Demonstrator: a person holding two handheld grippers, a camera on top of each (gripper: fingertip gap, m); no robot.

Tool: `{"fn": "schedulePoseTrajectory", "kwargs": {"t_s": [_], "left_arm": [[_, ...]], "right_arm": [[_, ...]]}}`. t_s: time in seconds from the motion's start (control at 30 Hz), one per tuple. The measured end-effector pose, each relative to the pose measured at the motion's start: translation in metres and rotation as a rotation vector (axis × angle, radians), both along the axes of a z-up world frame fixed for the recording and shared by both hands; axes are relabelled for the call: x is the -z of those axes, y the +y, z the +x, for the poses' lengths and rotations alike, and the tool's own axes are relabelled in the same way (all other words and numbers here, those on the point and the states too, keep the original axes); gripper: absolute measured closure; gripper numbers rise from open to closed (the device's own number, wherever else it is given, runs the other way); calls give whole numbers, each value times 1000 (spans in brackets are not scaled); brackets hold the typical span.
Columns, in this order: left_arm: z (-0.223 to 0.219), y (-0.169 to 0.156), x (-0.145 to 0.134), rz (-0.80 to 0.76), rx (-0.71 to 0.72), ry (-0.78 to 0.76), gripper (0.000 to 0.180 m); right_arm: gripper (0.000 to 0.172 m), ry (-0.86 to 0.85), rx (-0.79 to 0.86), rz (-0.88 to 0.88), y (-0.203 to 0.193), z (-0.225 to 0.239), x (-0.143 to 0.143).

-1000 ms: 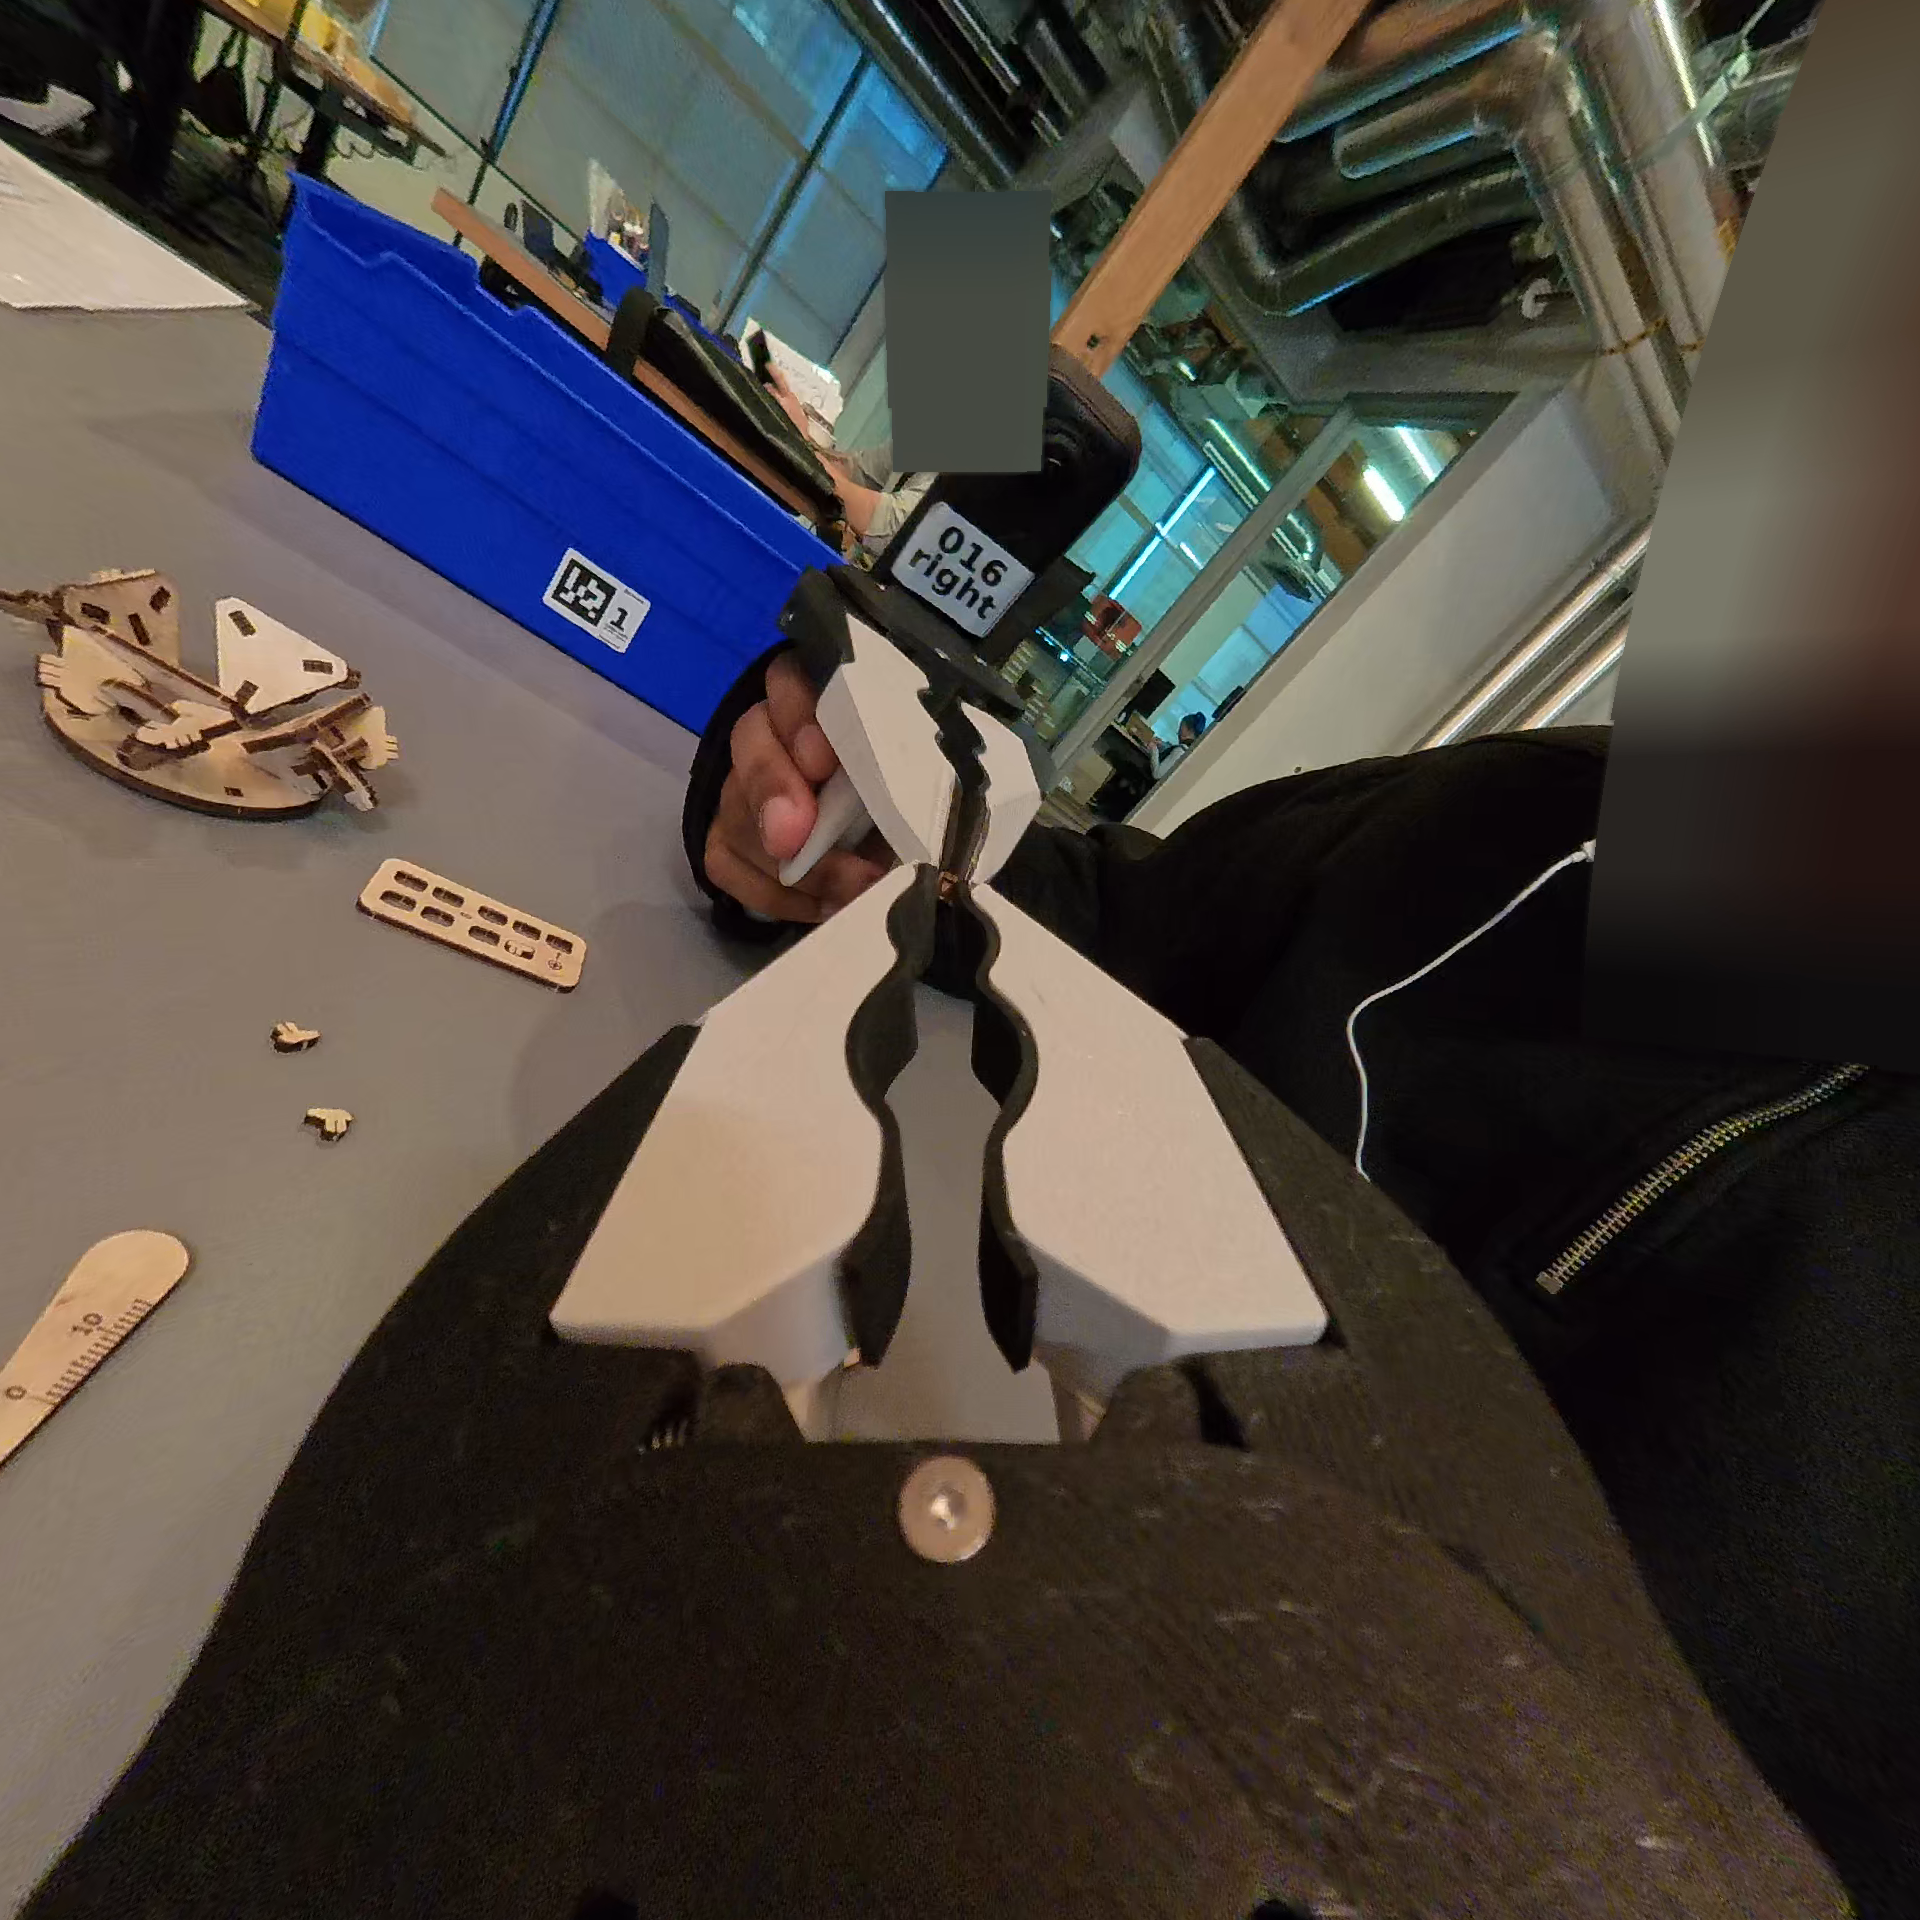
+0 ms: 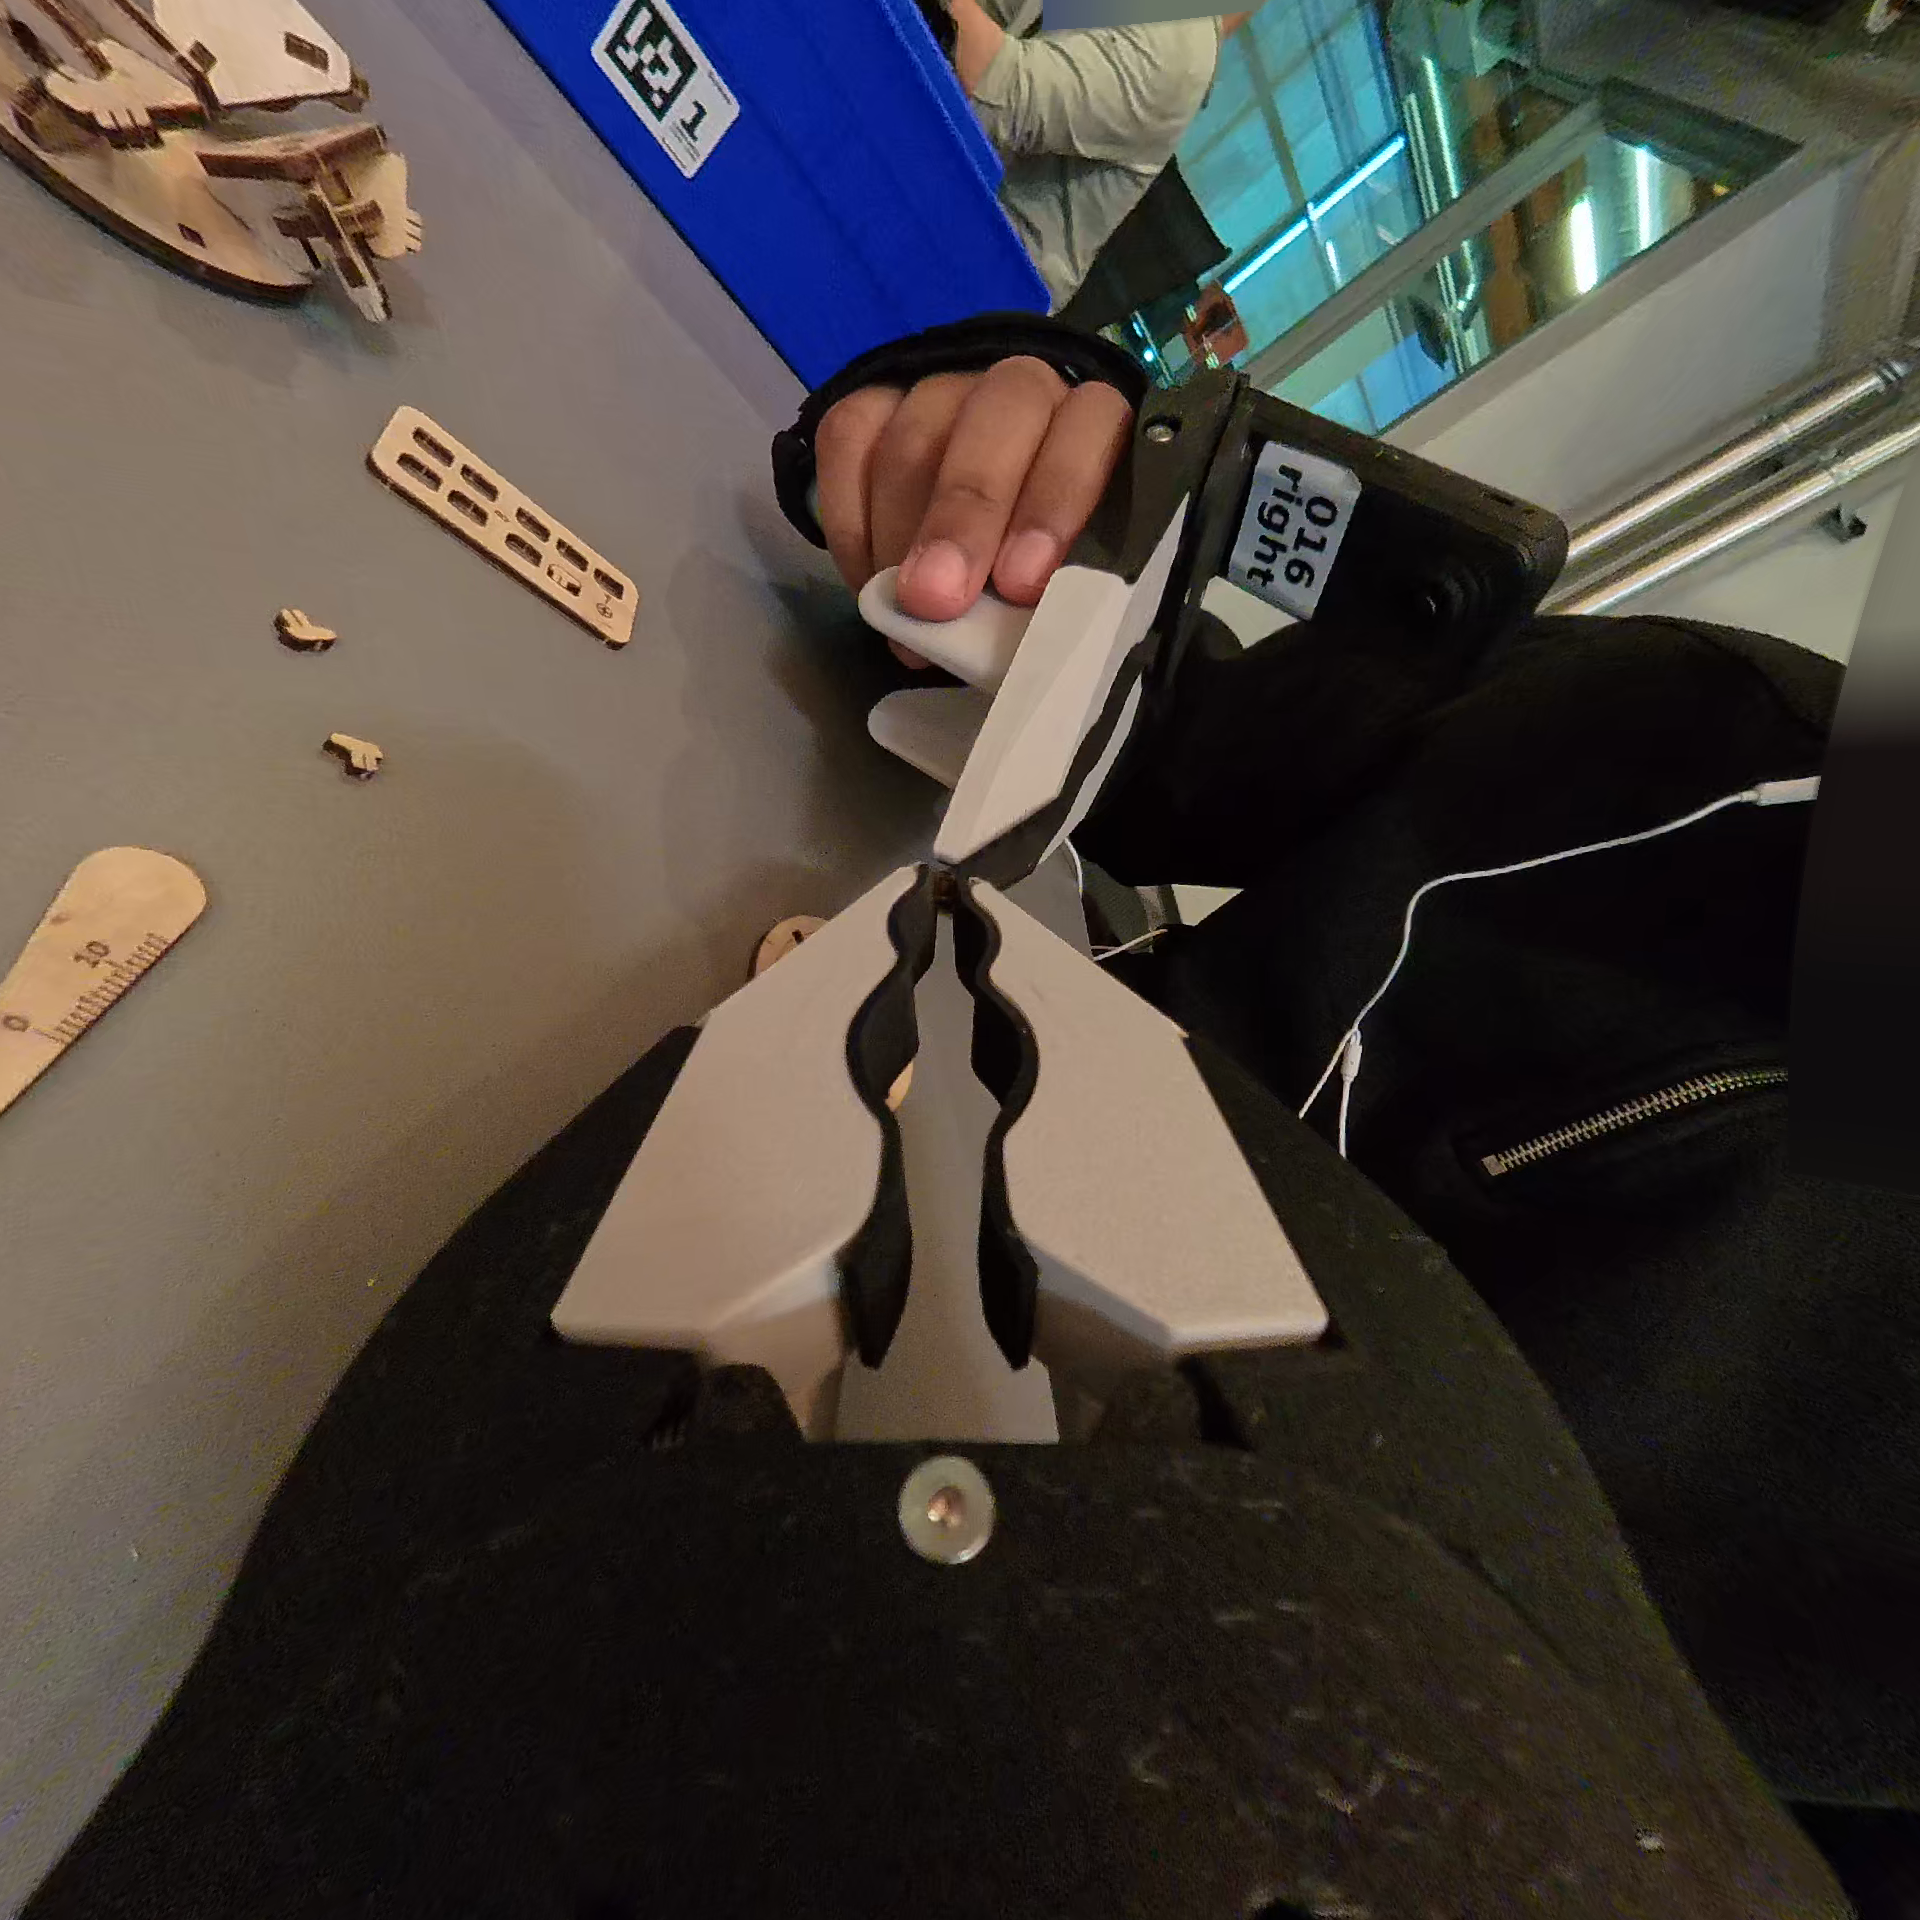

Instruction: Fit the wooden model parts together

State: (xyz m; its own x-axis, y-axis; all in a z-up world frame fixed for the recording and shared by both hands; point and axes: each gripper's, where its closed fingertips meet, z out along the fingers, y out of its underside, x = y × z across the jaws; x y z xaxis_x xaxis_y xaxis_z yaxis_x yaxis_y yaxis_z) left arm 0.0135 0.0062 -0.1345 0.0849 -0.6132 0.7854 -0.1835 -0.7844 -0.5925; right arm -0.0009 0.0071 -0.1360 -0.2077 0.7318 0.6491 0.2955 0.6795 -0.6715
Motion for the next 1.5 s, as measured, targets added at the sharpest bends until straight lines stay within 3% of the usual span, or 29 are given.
{"fn": "schedulePoseTrajectory", "kwargs": {"t_s": [1.0,1.5], "left_arm": [[-2,10,-14,18,-57,-99,180],[0,-2,-8,-11,19,-65,180]], "right_arm": [[168,76,72,-19,9,-1,-16],[166,23,-22,-119,-4,4,-8]]}}
